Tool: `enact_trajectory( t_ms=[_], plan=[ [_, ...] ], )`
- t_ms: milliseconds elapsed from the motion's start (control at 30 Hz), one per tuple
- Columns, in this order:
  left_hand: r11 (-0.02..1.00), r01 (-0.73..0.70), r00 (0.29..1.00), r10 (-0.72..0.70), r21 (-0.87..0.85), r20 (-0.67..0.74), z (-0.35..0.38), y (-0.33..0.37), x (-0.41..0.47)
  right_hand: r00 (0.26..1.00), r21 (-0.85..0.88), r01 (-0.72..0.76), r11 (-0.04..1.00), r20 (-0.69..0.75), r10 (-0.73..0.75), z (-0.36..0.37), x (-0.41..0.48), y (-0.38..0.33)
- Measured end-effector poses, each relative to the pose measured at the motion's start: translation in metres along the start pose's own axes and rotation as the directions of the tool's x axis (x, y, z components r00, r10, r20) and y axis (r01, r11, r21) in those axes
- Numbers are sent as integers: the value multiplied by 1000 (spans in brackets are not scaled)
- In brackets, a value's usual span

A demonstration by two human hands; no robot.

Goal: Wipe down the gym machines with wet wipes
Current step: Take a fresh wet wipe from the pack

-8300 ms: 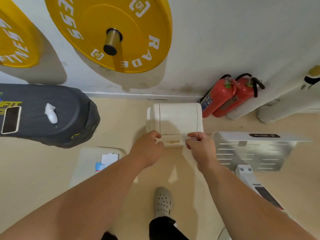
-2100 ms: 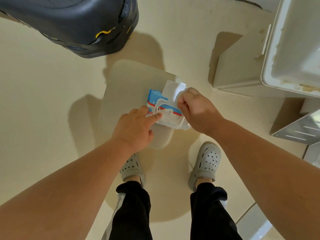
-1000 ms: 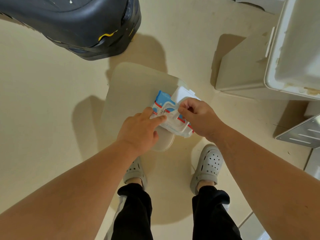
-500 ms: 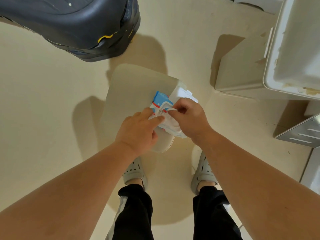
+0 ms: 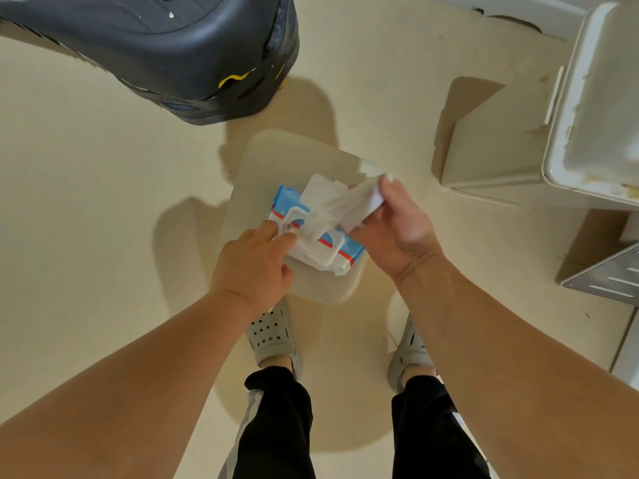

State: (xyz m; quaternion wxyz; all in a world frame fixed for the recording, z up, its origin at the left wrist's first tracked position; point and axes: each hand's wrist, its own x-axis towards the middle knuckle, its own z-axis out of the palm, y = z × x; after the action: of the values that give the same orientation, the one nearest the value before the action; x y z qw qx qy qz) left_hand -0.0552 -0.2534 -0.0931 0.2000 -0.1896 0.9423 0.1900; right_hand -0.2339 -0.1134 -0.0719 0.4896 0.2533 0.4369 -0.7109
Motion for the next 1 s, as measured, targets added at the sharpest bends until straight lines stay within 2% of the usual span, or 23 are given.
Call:
enact_trajectory(
  t_ms=[67, 100, 267, 333, 400, 433, 500, 600, 667, 800, 1000],
  plan=[
    [999, 33, 998, -33, 12, 47, 1, 1, -5, 999, 138, 23, 990, -39, -18, 7, 2, -16],
    [998, 62, 996, -61, -3, 64, 0, 3, -8, 999, 142, 25, 990, -43, -19, 12, 2, -24],
    [940, 257, 959, -221, -225, 176, -14, 19, -8, 984, -154, 46, 987, -161, -71, 37, -4, -32],
    [857, 344, 935, -277, -384, 219, -21, 24, -6, 961, -325, 116, 939, -202, -189, 38, -11, -34],
    [779, 414, 907, -307, -472, 289, -27, 26, -4, 918, -510, 205, 835, -195, -345, 37, -19, -38],
    [758, 439, 893, -308, -483, 328, -29, 27, -2, 897, -546, 244, 801, -187, -401, 37, -26, -41],
    [733, 474, 868, -298, -488, 397, -34, 28, 2, 872, -525, 300, 797, -187, -452, 38, -40, -48],
    [682, 539, 819, -284, -495, 499, -44, 32, 9, 878, -438, 327, 837, -187, -441, 38, -60, -62],
    [599, 584, 799, -305, -548, 519, -50, 37, 11, 886, -460, 304, 835, -186, -425, 38, -71, -71],
    [322, 596, 793, -378, -735, 478, -69, 47, 0, 901, -616, 211, 759, -178, -395, 40, -92, -82],
    [142, 546, 817, -308, -826, 487, -141, 101, -33, 942, -680, 110, 725, -161, -293, 58, -151, -111]
  ],
)
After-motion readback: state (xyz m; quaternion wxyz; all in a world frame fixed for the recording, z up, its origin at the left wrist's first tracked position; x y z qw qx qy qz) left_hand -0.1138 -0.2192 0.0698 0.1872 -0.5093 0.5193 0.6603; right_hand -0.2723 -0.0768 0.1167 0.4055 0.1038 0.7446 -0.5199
